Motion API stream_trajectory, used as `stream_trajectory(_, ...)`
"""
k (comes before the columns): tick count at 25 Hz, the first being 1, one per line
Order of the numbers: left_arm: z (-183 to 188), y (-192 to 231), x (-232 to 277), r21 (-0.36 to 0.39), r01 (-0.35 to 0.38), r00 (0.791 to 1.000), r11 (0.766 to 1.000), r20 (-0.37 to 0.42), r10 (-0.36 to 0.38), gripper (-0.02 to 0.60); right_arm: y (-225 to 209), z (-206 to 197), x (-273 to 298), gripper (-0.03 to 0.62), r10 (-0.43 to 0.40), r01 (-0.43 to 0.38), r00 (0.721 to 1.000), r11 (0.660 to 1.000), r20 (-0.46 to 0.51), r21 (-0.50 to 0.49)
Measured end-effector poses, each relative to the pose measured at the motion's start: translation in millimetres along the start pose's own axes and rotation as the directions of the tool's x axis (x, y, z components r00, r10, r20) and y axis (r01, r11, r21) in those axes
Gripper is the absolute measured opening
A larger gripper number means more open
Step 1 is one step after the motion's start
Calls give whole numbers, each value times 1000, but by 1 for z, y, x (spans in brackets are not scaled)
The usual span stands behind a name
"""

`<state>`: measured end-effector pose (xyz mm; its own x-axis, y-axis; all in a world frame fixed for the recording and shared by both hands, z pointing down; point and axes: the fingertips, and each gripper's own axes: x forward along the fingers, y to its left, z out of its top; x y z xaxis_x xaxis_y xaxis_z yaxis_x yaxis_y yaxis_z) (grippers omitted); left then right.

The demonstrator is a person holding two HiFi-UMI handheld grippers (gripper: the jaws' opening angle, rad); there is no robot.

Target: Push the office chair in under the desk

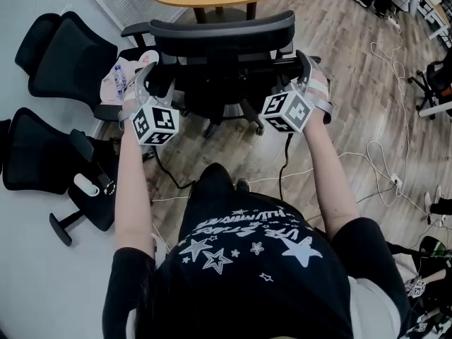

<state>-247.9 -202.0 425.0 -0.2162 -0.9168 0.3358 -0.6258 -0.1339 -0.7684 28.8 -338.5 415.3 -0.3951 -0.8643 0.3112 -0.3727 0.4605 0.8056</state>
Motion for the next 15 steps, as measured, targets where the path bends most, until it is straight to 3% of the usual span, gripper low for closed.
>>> stream_trajectory(15, -13, 41, 79, 3, -1, 999, 1000, 43, 1, 259, -10, 27, 81, 295, -12, 12, 1000, 1000, -12, -12)
